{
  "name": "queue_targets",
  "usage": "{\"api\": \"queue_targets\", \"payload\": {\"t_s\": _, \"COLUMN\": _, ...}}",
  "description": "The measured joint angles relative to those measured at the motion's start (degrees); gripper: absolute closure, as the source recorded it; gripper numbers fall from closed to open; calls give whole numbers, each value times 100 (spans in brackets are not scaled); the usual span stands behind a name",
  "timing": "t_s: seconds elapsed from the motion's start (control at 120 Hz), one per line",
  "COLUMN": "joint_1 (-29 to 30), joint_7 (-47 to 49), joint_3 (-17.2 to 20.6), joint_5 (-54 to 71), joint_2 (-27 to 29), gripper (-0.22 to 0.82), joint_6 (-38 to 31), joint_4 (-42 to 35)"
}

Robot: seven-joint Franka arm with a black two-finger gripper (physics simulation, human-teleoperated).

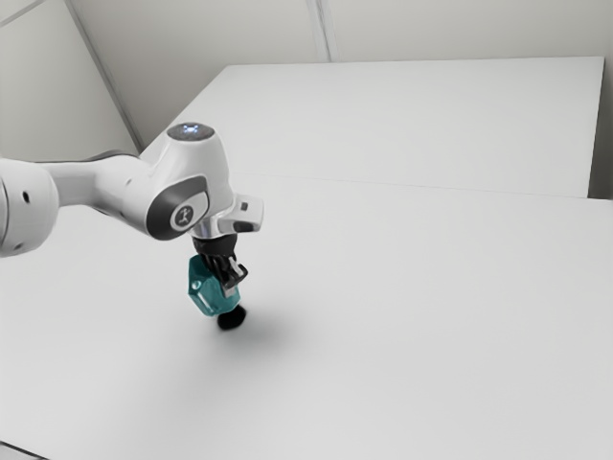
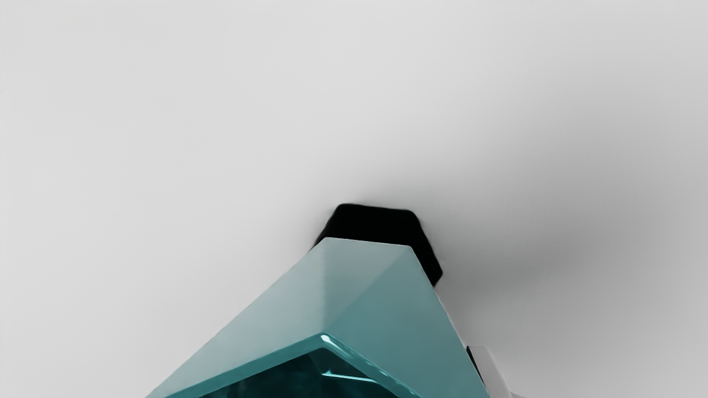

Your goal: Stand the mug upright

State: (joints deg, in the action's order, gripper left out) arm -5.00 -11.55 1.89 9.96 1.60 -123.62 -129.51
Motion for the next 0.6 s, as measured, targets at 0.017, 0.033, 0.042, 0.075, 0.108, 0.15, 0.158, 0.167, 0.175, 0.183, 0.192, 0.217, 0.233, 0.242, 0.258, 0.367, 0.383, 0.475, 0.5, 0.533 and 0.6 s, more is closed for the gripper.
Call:
{"api": "queue_targets", "payload": {"t_s": 0.017, "joint_1": 1, "joint_7": 17, "joint_3": 0, "joint_5": 13, "joint_2": -3, "gripper": 76, "joint_6": -26, "joint_4": -7}}
{"api": "queue_targets", "payload": {"t_s": 0.033, "joint_1": 2, "joint_7": 34, "joint_3": -1, "joint_5": 25, "joint_2": -7, "gripper": 76, "joint_6": -53, "joint_4": -14}}
{"api": "queue_targets", "payload": {"t_s": 0.042, "joint_1": 4, "joint_7": 42, "joint_3": 0, "joint_5": 30, "joint_2": -10, "gripper": 76, "joint_6": -68, "joint_4": -19}}
{"api": "queue_targets", "payload": {"t_s": 0.075, "joint_1": 5, "joint_7": 75, "joint_3": -1, "joint_5": 48, "joint_2": -20, "gripper": 76, "joint_6": -121, "joint_4": -38}}
{"api": "queue_targets", "payload": {"t_s": 0.108, "joint_1": 5, "joint_7": 106, "joint_3": -1, "joint_5": 63, "joint_2": -35, "gripper": 77, "joint_6": -173, "joint_4": -49}}
{"api": "queue_targets", "payload": {"t_s": 0.15, "joint_1": 6, "joint_7": 144, "joint_3": -2, "joint_5": 78, "joint_2": -61, "gripper": 77, "joint_6": -241, "joint_4": -59}}
{"api": "queue_targets", "payload": {"t_s": 0.158, "joint_1": 6, "joint_7": 151, "joint_3": -3, "joint_5": 80, "joint_2": -65, "gripper": 77, "joint_6": -254, "joint_4": -61}}
{"api": "queue_targets", "payload": {"t_s": 0.167, "joint_1": 6, "joint_7": 158, "joint_3": -3, "joint_5": 83, "joint_2": -70, "gripper": 77, "joint_6": -266, "joint_4": -62}}
{"api": "queue_targets", "payload": {"t_s": 0.175, "joint_1": 5, "joint_7": 165, "joint_3": -4, "joint_5": 85, "joint_2": -76, "gripper": 77, "joint_6": -279, "joint_4": -63}}
{"api": "queue_targets", "payload": {"t_s": 0.183, "joint_1": 5, "joint_7": 172, "joint_3": -4, "joint_5": 87, "joint_2": -82, "gripper": 77, "joint_6": -292, "joint_4": -64}}
{"api": "queue_targets", "payload": {"t_s": 0.192, "joint_1": 5, "joint_7": 179, "joint_3": -4, "joint_5": 89, "joint_2": -87, "gripper": 77, "joint_6": -304, "joint_4": -64}}
{"api": "queue_targets", "payload": {"t_s": 0.217, "joint_1": 3, "joint_7": 200, "joint_3": -6, "joint_5": 95, "joint_2": -98, "gripper": 77, "joint_6": -339, "joint_4": -66}}
{"api": "queue_targets", "payload": {"t_s": 0.233, "joint_1": 2, "joint_7": 213, "joint_3": -7, "joint_5": 99, "joint_2": -106, "gripper": 77, "joint_6": -360, "joint_4": -66}}
{"api": "queue_targets", "payload": {"t_s": 0.242, "joint_1": 1, "joint_7": 220, "joint_3": -8, "joint_5": 100, "joint_2": -111, "gripper": 78, "joint_6": -370, "joint_4": -67}}
{"api": "queue_targets", "payload": {"t_s": 0.258, "joint_1": 1, "joint_7": 233, "joint_3": -9, "joint_5": 103, "joint_2": -124, "gripper": 78, "joint_6": -388, "joint_4": -67}}
{"api": "queue_targets", "payload": {"t_s": 0.367, "joint_1": 16, "joint_7": 313, "joint_3": 8, "joint_5": 118, "joint_2": -221, "gripper": 78, "joint_6": -496, "joint_4": -68}}
{"api": "queue_targets", "payload": {"t_s": 0.383, "joint_1": 17, "joint_7": 324, "joint_3": 9, "joint_5": 120, "joint_2": -233, "gripper": 78, "joint_6": -510, "joint_4": -68}}
{"api": "queue_targets", "payload": {"t_s": 0.475, "joint_1": 17, "joint_7": 382, "joint_3": 11, "joint_5": 127, "joint_2": -277, "gripper": 78, "joint_6": -575, "joint_4": -68}}
{"api": "queue_targets", "payload": {"t_s": 0.5, "joint_1": 14, "joint_7": 397, "joint_3": 10, "joint_5": 129, "joint_2": -285, "gripper": 78, "joint_6": -588, "joint_4": -68}}
{"api": "queue_targets", "payload": {"t_s": 0.533, "joint_1": 11, "joint_7": 416, "joint_3": 10, "joint_5": 131, "joint_2": -292, "gripper": 78, "joint_6": -606, "joint_4": -68}}
{"api": "queue_targets", "payload": {"t_s": 0.6, "joint_1": 2, "joint_7": 448, "joint_3": 9, "joint_5": 128, "joint_2": -303, "gripper": 76, "joint_6": -658, "joint_4": -90}}
